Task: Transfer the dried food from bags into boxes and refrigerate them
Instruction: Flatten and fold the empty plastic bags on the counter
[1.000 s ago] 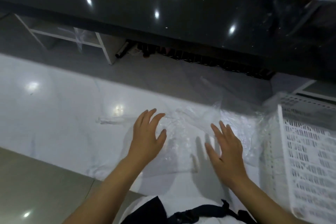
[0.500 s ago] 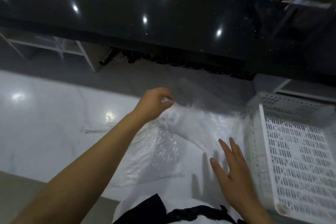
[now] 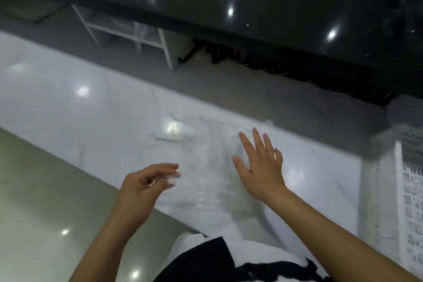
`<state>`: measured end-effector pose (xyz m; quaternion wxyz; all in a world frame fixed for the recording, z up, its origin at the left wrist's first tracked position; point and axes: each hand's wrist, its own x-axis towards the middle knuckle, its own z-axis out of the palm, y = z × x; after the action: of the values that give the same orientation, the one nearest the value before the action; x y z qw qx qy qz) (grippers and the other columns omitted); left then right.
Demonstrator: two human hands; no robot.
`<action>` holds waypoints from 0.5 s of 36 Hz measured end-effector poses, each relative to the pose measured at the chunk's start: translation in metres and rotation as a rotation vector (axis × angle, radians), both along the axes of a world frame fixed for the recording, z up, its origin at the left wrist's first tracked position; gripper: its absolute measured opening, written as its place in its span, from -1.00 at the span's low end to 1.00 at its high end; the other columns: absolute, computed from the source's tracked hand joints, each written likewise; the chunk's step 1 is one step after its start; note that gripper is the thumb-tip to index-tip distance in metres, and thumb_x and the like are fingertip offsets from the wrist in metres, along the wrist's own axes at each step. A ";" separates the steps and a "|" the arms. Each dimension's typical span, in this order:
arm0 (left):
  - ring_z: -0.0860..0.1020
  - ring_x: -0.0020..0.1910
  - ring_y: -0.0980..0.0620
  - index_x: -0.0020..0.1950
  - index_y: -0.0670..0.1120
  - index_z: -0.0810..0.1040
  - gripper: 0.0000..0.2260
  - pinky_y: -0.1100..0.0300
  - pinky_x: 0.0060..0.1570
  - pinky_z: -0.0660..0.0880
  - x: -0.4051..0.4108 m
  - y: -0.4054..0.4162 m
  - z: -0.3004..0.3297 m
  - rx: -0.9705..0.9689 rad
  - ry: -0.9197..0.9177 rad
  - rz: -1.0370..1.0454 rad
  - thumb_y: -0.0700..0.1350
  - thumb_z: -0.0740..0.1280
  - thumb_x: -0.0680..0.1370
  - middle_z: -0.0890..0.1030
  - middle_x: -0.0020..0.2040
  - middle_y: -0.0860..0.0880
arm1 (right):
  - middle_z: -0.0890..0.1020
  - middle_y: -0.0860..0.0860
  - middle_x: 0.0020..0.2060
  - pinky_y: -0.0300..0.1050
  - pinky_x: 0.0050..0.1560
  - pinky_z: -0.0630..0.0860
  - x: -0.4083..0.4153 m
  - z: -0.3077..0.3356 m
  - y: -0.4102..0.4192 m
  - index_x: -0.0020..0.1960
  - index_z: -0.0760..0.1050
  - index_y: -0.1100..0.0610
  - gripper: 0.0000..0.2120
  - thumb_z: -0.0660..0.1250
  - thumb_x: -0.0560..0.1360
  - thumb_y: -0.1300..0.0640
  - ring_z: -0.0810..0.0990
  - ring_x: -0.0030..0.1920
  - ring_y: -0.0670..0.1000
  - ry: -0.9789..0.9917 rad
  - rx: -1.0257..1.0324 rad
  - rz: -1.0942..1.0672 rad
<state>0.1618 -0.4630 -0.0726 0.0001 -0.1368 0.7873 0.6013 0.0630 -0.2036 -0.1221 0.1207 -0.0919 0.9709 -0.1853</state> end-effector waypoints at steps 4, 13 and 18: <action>0.66 0.11 0.10 -0.15 0.02 0.75 -0.62 0.12 0.06 0.57 0.025 -0.013 -0.018 0.045 -0.026 0.101 -0.46 0.34 0.48 0.73 0.05 0.05 | -0.21 -0.06 0.62 0.27 0.53 -0.19 0.000 -0.010 -0.016 0.60 -0.17 -0.21 -0.39 -0.14 0.61 -0.33 -0.27 0.60 0.09 -0.017 0.130 0.054; 0.45 0.35 0.31 0.14 0.27 0.65 -0.27 0.18 0.35 0.35 0.033 -0.028 -0.011 -0.036 -0.097 -0.006 -0.56 0.20 0.41 0.59 0.28 0.24 | -0.33 -0.04 0.59 0.31 0.51 -0.24 0.010 -0.030 -0.030 0.57 -0.33 -0.21 -0.36 -0.20 0.58 -0.36 -0.37 0.58 0.12 0.030 0.248 0.119; 0.44 0.40 0.21 0.19 0.11 0.65 -0.37 0.18 0.38 0.33 0.011 -0.011 0.027 -0.074 0.192 0.169 -0.40 0.14 0.29 0.58 0.31 0.20 | -0.41 -0.05 0.56 0.30 0.52 -0.26 0.009 -0.044 -0.034 0.57 -0.37 -0.18 -0.30 -0.15 0.57 -0.38 -0.43 0.55 0.11 -0.028 0.225 0.008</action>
<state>0.1727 -0.4736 -0.0455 -0.1311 -0.1441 0.7909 0.5801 0.0723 -0.2373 -0.1661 0.1445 -0.0790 0.9834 -0.0760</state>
